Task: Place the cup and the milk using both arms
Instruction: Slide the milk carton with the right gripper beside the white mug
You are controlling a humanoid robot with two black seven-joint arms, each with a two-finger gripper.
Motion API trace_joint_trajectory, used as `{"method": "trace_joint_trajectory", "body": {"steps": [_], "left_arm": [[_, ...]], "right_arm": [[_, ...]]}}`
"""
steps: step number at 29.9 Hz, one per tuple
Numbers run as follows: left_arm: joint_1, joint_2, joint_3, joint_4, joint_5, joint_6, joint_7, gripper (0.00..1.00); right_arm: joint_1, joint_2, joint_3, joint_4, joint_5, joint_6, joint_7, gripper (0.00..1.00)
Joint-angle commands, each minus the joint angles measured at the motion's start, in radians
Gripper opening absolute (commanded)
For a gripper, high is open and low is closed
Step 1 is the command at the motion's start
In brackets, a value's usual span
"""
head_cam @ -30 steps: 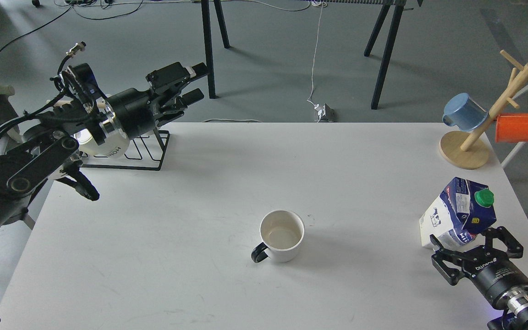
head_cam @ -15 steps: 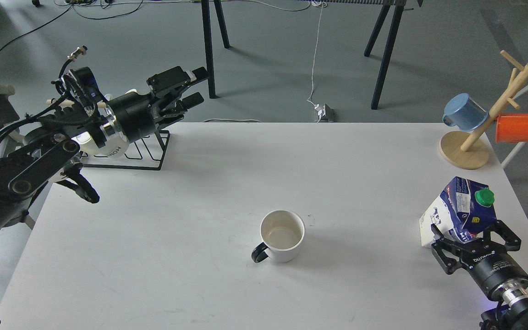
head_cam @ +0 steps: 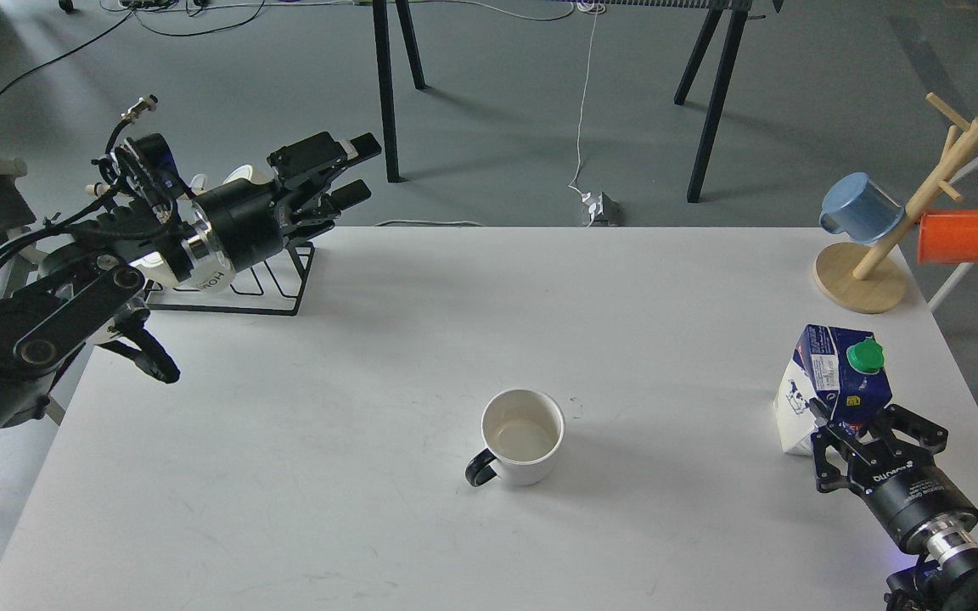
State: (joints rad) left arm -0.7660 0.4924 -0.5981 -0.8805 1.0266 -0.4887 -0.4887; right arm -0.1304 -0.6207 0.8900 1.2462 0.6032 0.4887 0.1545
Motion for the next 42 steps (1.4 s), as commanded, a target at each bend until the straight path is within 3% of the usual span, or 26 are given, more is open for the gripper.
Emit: {"method": "trace_joint_trajectory", "body": {"steps": [1,14,24,42], "left_arm": [[0.001,-0.002,0.000,0.000,0.001,0.000,0.000,0.89],[0.002,-0.002,0.003,0.011,0.003,0.000,0.000,0.89],[0.002,0.000,0.003,0.014,0.003,0.000,0.000,0.89],[0.007,0.000,0.003,0.018,0.003,0.000,0.000,0.89]], "right_arm": [[0.020,0.010,-0.011,0.002,-0.005,0.000,-0.004,0.24],[0.179,0.159,-0.092,0.058,-0.186,0.000,-0.007,0.22],[0.124,0.279,-0.145,0.093,-0.306,0.000,-0.006,0.23],[0.066,0.289,-0.154,0.102,-0.347,0.000,-0.006,0.26]]}}
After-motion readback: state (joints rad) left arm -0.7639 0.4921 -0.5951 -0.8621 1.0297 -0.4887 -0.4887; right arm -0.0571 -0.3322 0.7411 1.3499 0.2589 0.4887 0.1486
